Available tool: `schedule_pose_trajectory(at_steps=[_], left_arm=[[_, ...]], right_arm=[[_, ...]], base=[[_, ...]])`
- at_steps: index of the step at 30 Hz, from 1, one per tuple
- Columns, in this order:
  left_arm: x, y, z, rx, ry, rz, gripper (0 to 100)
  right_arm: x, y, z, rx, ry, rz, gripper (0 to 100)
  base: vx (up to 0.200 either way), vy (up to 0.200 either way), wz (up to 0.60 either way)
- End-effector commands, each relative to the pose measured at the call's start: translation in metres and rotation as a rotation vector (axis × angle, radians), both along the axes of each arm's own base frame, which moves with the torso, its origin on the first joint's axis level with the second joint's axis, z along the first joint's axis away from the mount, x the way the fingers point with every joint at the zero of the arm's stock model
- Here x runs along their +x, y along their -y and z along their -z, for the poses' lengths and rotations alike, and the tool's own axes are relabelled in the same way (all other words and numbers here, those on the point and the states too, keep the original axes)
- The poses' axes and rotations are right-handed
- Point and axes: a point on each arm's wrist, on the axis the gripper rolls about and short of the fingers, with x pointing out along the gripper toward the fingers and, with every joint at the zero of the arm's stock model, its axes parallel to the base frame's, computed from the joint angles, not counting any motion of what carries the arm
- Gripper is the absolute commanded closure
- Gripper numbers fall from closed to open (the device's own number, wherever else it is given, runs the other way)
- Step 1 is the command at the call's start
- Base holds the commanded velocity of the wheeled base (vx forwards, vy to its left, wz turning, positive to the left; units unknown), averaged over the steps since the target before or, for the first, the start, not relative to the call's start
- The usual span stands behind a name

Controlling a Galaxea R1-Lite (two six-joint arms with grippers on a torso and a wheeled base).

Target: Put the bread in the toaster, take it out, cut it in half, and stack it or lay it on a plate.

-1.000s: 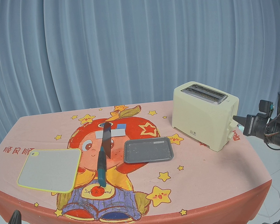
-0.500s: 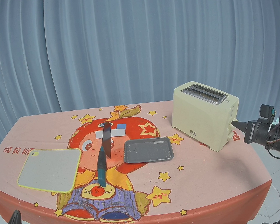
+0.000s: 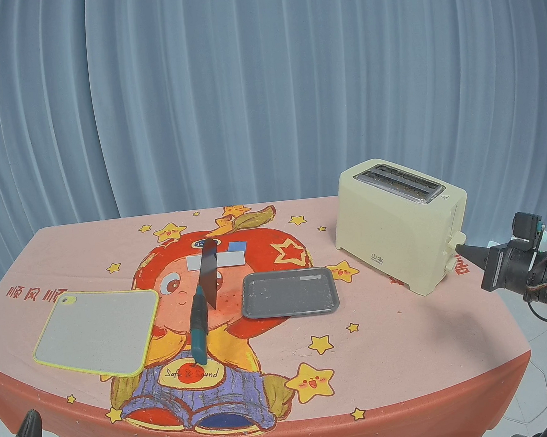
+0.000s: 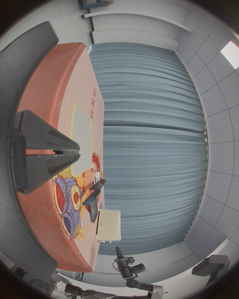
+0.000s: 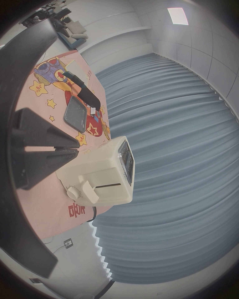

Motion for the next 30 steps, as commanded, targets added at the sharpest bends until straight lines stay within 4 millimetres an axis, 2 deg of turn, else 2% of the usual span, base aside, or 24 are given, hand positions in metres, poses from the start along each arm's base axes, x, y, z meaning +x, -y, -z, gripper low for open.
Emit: schedule_pose_trajectory(at_steps=[1, 14, 21, 30], left_arm=[[0.001, 0.000, 0.005, 0.000, -0.014, 0.000, 100], [0.001, 0.000, 0.005, 0.000, -0.012, 0.000, 100], [0.001, 0.000, 0.005, 0.000, -0.014, 0.000, 100], [0.001, 0.000, 0.005, 0.000, -0.012, 0.000, 100]], right_arm=[[-0.003, -0.002, 0.001, -0.008, 0.001, -0.014, 100], [-0.005, -0.004, -0.001, -0.017, 0.015, -0.029, 100], [-0.013, -0.006, -0.008, -0.005, 0.047, -0.047, 100], [-0.016, -0.006, -0.001, -0.015, 0.021, -0.050, 100]], base=[[0.000, 0.000, 0.00], [0.000, 0.000, 0.00], [0.000, 0.000, 0.00], [0.000, 0.000, 0.00]])
